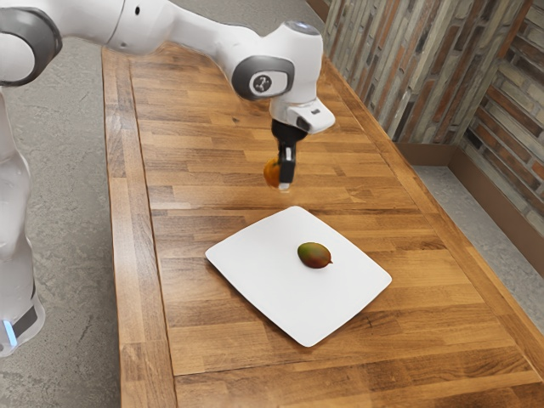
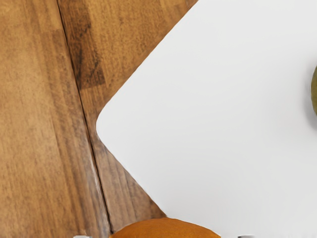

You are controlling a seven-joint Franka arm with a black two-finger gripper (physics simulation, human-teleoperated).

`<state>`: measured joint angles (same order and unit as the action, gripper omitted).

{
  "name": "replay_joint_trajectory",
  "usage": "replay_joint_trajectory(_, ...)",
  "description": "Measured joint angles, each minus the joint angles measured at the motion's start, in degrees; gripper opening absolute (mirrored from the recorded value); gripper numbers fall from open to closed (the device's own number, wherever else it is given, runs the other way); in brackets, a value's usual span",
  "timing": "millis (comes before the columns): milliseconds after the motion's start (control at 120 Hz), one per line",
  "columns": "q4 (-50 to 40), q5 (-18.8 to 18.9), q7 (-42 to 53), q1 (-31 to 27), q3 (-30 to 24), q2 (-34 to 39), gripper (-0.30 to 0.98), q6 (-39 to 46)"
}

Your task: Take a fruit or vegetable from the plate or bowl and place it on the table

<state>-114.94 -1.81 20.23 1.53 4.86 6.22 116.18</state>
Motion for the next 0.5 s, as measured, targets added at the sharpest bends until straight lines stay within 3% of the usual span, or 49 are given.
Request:
replay_joint_trajectory(133,0.8,2.3,0.3,-0.7,9.0,-0.1,0.33,-1.2)
replay_joint_trajectory(325,0.9,4.0,1.3,-0.6,14.6,-0.5,0.33,-2.0)
replay_joint_trajectory(500,1.6,4.3,2.9,-0.6,15.1,-1.1,0.58,-2.4)
